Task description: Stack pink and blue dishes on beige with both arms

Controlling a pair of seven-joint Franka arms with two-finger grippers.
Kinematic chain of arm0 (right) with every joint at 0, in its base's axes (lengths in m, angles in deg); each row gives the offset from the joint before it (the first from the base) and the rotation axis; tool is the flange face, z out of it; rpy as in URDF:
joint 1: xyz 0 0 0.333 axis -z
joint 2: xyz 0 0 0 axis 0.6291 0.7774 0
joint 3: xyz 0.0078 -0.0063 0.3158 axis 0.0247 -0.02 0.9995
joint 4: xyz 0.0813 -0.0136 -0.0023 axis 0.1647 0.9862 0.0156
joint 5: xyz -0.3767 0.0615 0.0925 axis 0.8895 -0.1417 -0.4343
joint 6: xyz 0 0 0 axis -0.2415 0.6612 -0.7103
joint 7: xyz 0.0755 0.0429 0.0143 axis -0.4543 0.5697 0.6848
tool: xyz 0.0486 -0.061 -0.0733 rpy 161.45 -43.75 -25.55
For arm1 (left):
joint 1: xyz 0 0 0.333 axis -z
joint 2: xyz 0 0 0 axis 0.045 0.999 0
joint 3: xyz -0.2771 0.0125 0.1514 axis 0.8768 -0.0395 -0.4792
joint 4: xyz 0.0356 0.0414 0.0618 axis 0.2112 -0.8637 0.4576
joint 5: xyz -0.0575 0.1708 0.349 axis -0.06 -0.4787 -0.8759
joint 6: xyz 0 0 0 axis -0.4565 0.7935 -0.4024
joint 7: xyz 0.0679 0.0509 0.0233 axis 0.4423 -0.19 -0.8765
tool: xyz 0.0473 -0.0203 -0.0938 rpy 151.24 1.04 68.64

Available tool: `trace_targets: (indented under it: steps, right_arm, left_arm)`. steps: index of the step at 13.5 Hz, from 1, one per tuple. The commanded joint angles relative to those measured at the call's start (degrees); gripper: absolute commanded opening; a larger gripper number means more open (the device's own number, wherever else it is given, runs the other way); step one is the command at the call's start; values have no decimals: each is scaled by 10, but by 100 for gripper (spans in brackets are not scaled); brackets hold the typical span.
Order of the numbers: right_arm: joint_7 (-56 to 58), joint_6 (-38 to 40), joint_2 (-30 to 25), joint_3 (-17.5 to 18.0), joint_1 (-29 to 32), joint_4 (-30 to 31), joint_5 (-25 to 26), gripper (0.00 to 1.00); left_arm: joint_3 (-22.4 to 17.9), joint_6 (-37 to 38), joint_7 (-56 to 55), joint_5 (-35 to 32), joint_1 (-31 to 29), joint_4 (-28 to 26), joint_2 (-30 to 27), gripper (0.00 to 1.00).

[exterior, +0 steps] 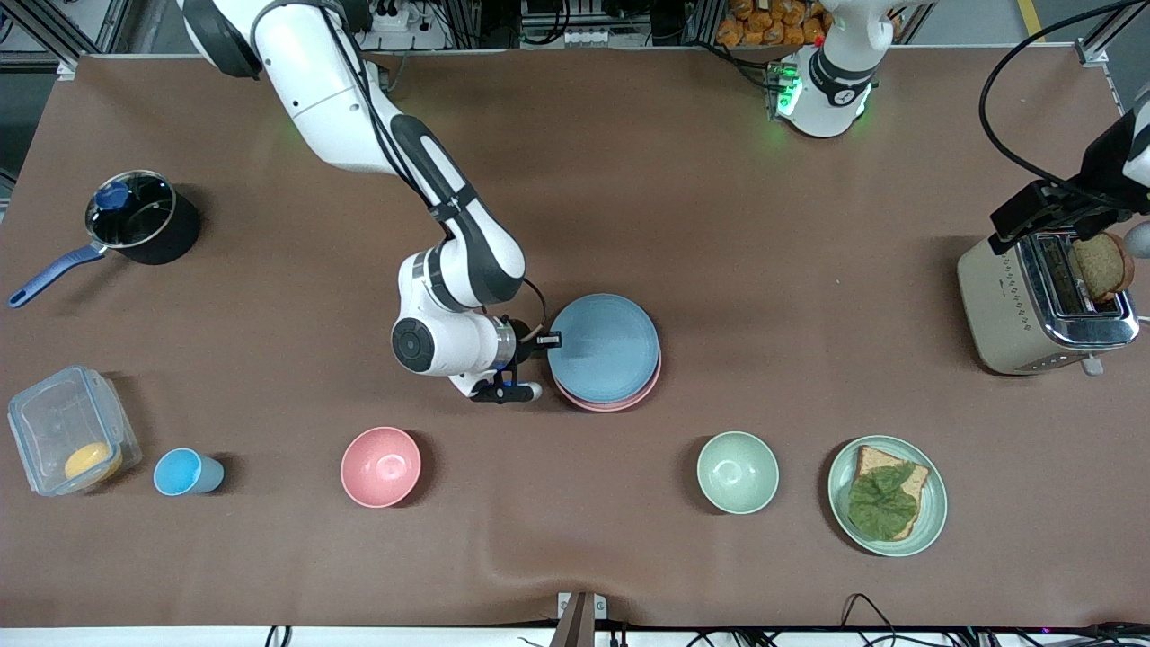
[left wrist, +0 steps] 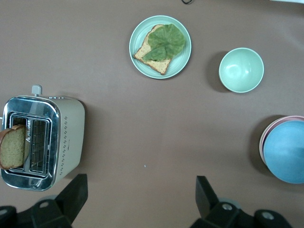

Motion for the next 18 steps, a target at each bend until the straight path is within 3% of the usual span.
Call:
trace_targets:
  steps: [1, 7, 11, 14, 17, 18]
  right_arm:
    - [5, 12, 1, 0, 19, -28, -13, 100]
    - [5, 191, -27, -9, 123, -61, 8, 100]
    - [11, 282, -68, -23, 187, -61, 168, 100]
    - [107, 303, -102, -30, 239, -49, 234, 100]
    - [110, 276, -193, -30, 268, 9, 343, 100]
    - [111, 274, -222, -30, 277, 31, 358, 100]
  left_arm:
    - [-48, 23, 10, 12, 52, 2, -8, 100]
    - [-47, 23, 10, 11, 56, 2, -4, 100]
    - [-48, 23, 11, 12, 57, -2, -1, 100]
    - [-48, 23, 10, 13, 56, -6, -1, 100]
    - [-48, 23, 11, 12, 55, -6, 0, 100]
    - [-48, 23, 11, 12, 54, -6, 0, 100]
